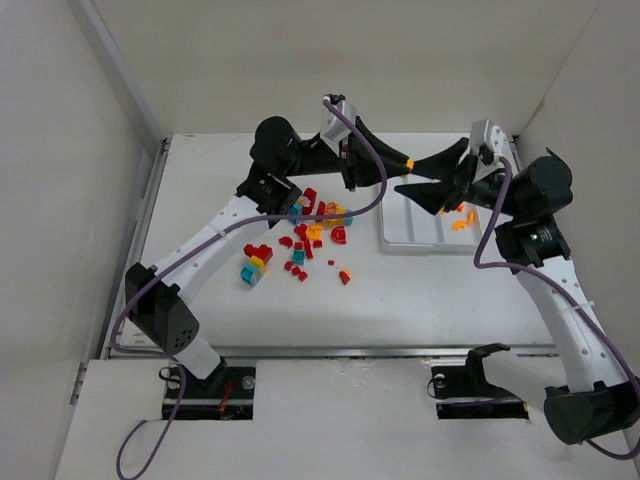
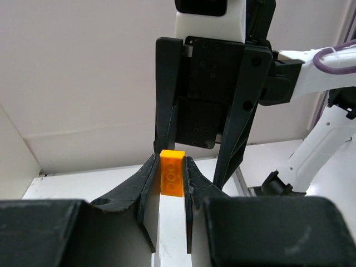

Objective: Sort the legos into containers by color

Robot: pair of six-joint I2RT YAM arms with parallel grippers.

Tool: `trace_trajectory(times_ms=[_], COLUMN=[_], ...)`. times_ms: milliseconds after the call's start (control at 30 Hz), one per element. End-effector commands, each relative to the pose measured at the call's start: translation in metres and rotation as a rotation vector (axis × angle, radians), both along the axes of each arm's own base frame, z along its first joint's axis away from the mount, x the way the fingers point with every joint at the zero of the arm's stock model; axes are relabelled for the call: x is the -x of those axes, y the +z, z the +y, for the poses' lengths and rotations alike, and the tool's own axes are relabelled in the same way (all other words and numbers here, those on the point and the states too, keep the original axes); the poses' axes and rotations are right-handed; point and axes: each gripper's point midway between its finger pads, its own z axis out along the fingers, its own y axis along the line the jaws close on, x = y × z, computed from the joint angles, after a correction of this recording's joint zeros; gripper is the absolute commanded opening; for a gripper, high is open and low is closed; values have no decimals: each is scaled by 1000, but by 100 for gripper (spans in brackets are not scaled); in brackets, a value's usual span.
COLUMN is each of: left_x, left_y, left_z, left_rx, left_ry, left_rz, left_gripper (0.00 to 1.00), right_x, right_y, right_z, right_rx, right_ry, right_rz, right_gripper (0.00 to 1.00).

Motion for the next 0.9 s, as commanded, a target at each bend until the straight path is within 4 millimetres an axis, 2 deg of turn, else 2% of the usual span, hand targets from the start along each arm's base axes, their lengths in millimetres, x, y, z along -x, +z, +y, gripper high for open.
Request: trace_trajectory(times_ms=[0,100,133,167,200,233,367,400,600,733,767,800,867], left_x=[26,31,29,33,32,34,34,37,37,38,37,40,39], left_y=[28,30,25,30,25,28,17,21,19,14,9,13,4], left_z=[10,14,13,16,15,17,17,19,19,20,19,22,22], left_rx=[70,82,74,82,73,79,62,68,69,62,54,61,50], left_ry=[-39,-39,-39,-39,-39,-39,-39,-39,-42,-42,-41,-42,-36], left_rz=[-67,-81,-72,-81,-71,-78,-58,-65,-59,-50,-41,-49,-50], left_gripper=[0,0,0,0,0,0,0,0,0,0,13,28,56], right_x=[11,10,8,8,9,7,7,6,2,-1,1,2,-1], right_y=[16,14,14,14,15,15,15,16,12,14,12,16,12], right_z=[6,10,9,9,11,10,10,10,9,8,8,6,4], right_rx=[-38,-46,-50,-50,-55,-58,-58,-61,-74,-85,-85,-93,-99], right_ry=[22,17,5,5,4,-4,-4,-13,-26,-44,-44,-57,-79], right_rz=[-48,-37,-36,-36,-35,-34,-34,-33,5,15,15,7,18], right_gripper=[49,46,44,42,41,38,27,24,20,8,0,0,0])
